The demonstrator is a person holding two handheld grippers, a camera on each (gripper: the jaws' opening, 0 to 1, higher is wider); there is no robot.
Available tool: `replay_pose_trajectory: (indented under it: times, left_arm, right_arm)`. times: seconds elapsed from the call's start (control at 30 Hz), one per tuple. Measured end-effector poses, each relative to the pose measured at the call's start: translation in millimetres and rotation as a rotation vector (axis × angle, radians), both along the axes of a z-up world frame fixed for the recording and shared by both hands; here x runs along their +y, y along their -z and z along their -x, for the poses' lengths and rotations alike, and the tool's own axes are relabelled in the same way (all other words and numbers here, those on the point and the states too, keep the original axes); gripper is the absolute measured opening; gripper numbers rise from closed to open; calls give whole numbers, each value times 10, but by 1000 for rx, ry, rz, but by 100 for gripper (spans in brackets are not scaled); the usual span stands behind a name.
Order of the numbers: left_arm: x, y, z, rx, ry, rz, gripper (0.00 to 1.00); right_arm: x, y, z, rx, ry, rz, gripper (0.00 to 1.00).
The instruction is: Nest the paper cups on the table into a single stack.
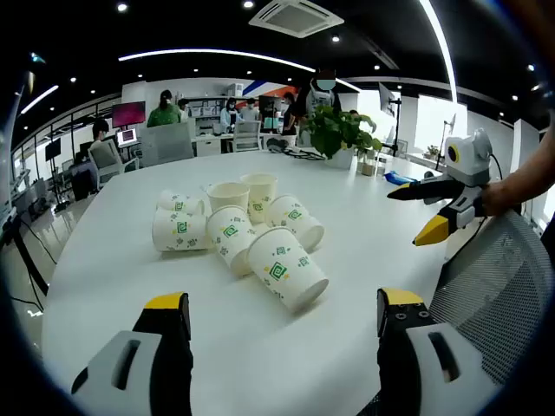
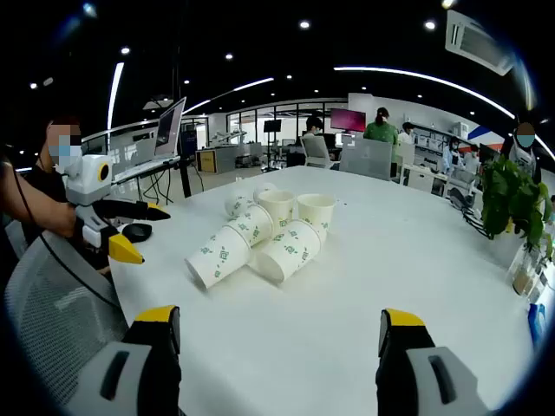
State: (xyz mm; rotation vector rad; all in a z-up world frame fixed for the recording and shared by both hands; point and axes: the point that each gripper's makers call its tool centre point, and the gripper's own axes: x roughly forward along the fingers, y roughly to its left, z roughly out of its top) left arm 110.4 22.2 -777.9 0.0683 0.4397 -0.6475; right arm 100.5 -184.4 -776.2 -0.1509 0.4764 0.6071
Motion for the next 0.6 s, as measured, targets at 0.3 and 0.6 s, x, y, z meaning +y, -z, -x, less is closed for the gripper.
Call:
replay_pose_trajectory:
  times: [0.3,0.6]
  left_arm:
    - [0,-31,-7,-6,-9,12,90]
    - [-5,-27,-5,-3,-13,10,92]
  right_arm:
    - [-3,-24,-15,-13,4,-4,98]
    - [17,-27,1,-10,1,-2,99]
